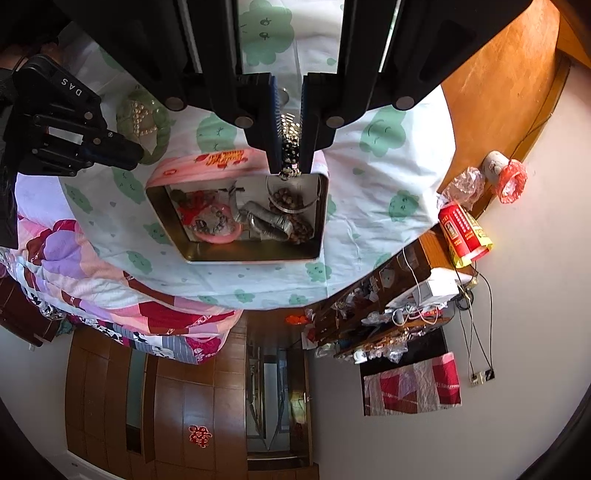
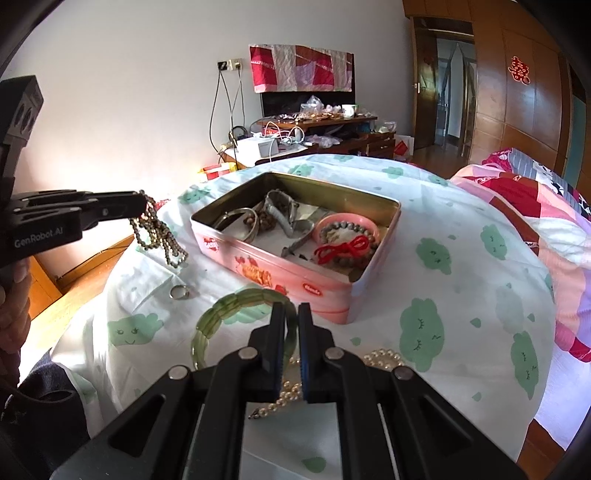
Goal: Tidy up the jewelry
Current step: 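Carry the gold beads into the tin with the left tool while the right tool drops the jade bangle there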
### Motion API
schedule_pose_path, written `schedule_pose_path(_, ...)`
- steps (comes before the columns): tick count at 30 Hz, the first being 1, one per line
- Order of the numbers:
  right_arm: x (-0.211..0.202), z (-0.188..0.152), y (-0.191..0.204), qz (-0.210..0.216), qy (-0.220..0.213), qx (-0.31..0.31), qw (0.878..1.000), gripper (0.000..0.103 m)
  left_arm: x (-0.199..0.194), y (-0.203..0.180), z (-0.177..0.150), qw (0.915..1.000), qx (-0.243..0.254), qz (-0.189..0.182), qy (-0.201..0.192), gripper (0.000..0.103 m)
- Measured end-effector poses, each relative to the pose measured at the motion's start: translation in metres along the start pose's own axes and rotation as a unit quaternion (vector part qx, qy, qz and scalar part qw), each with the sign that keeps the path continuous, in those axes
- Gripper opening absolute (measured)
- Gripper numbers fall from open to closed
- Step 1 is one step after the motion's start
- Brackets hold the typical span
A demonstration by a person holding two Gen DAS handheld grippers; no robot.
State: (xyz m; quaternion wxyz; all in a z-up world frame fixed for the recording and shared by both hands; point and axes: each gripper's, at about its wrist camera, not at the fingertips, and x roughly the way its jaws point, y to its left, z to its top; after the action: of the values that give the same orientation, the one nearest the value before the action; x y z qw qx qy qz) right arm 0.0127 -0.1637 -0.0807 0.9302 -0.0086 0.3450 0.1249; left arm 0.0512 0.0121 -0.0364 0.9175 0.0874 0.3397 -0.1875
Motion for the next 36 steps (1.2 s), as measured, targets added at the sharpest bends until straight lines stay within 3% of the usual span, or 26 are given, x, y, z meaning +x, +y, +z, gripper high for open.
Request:
schedule_pose_path(22,-0.010,0.048,-0.024,-0.022,-0.044,0.002,0.999,0.008,0.000,-0.013,0.061,0.9980,0.032,0.017,-0.052,0.008)
schedule_pose_path(36,0.013,0.075,-0.035,-0.040,-0.054,0.005,0.998,0.008,0.043,-0.010,0.080,0.9983,0.031,0.031,-0.040,0.008)
